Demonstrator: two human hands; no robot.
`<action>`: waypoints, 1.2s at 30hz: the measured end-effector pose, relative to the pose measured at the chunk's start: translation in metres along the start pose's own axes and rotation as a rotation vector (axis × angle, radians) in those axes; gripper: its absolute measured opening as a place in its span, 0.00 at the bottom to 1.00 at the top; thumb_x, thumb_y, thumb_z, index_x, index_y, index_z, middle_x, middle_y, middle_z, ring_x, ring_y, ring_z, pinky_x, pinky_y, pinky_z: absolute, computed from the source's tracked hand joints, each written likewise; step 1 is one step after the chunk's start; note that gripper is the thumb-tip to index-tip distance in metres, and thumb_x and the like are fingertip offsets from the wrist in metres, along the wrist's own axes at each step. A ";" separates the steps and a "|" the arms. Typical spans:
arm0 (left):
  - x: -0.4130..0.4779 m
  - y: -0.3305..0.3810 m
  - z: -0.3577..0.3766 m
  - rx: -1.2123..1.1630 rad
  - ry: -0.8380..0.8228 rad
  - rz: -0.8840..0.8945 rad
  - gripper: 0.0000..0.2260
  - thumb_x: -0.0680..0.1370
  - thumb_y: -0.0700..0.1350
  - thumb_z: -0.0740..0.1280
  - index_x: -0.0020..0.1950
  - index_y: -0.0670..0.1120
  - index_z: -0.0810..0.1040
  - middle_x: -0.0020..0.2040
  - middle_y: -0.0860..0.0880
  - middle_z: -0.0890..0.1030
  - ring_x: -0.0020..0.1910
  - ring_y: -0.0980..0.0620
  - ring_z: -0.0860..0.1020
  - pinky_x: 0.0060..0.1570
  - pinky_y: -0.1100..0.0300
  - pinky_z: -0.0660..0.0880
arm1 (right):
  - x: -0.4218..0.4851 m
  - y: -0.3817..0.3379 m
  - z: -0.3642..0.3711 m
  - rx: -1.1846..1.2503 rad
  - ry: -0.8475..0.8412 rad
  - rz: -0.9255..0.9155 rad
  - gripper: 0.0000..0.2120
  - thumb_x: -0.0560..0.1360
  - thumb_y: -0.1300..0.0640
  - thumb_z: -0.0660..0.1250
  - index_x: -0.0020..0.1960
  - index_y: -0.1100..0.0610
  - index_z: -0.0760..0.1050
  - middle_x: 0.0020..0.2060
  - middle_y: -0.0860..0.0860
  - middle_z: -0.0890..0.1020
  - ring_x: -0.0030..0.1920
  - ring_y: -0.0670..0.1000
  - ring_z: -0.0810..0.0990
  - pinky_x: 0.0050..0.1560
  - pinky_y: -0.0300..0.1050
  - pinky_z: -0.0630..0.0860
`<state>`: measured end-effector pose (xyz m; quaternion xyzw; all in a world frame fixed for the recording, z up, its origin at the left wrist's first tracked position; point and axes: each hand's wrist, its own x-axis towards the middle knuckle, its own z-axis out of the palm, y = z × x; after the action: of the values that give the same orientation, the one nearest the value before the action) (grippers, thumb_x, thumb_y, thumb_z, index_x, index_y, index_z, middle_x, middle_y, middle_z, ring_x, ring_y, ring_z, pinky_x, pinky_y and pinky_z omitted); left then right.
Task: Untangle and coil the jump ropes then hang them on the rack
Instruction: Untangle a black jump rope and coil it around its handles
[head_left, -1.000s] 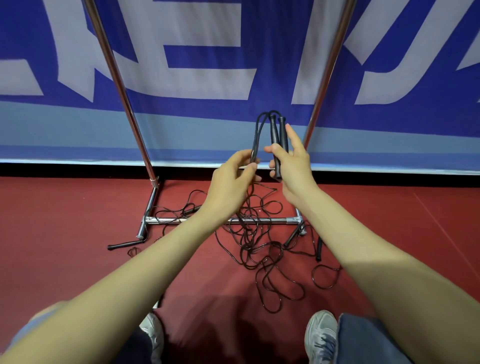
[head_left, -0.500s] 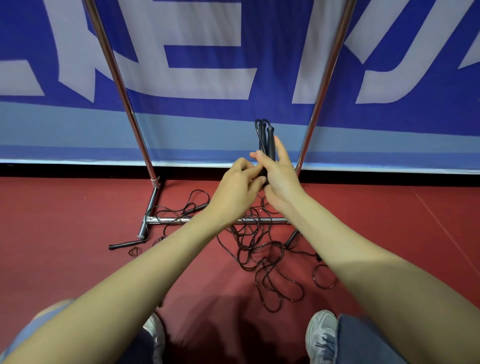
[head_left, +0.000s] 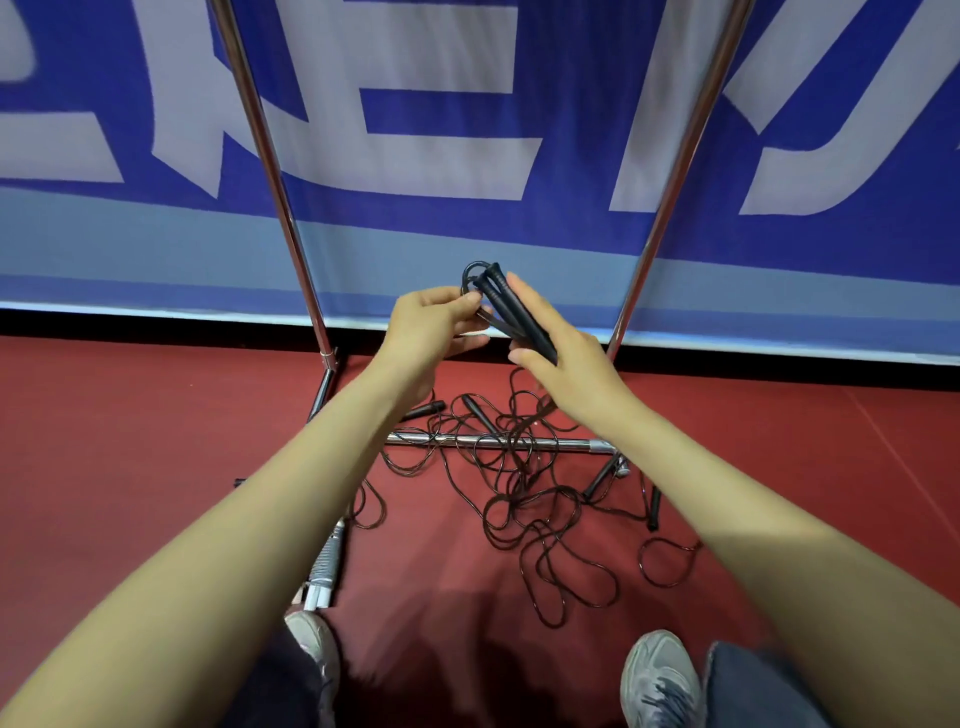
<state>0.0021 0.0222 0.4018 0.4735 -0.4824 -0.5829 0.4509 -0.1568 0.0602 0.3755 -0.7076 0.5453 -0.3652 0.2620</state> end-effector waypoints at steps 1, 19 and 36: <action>0.000 0.002 0.000 -0.016 -0.007 -0.013 0.07 0.81 0.38 0.62 0.47 0.42 0.80 0.40 0.47 0.81 0.39 0.53 0.81 0.46 0.60 0.80 | -0.001 0.001 0.000 -0.005 -0.020 -0.016 0.36 0.78 0.64 0.65 0.77 0.42 0.54 0.59 0.45 0.77 0.38 0.26 0.71 0.44 0.20 0.64; 0.002 0.020 -0.022 -0.106 0.006 -0.176 0.04 0.79 0.38 0.60 0.46 0.43 0.73 0.33 0.47 0.75 0.32 0.52 0.76 0.41 0.58 0.78 | -0.010 0.014 -0.019 -0.126 -0.221 -0.085 0.33 0.80 0.65 0.62 0.77 0.44 0.53 0.60 0.41 0.75 0.51 0.30 0.74 0.51 0.20 0.63; 0.006 0.002 -0.027 0.692 -0.125 0.200 0.08 0.80 0.42 0.64 0.48 0.41 0.82 0.35 0.50 0.79 0.34 0.57 0.76 0.43 0.61 0.74 | -0.010 0.026 -0.014 -0.219 -0.284 -0.079 0.38 0.77 0.54 0.69 0.73 0.31 0.48 0.57 0.53 0.77 0.52 0.48 0.75 0.55 0.33 0.67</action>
<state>0.0277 0.0126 0.4009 0.5120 -0.7215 -0.3661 0.2885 -0.1843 0.0632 0.3619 -0.7971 0.5111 -0.2102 0.2434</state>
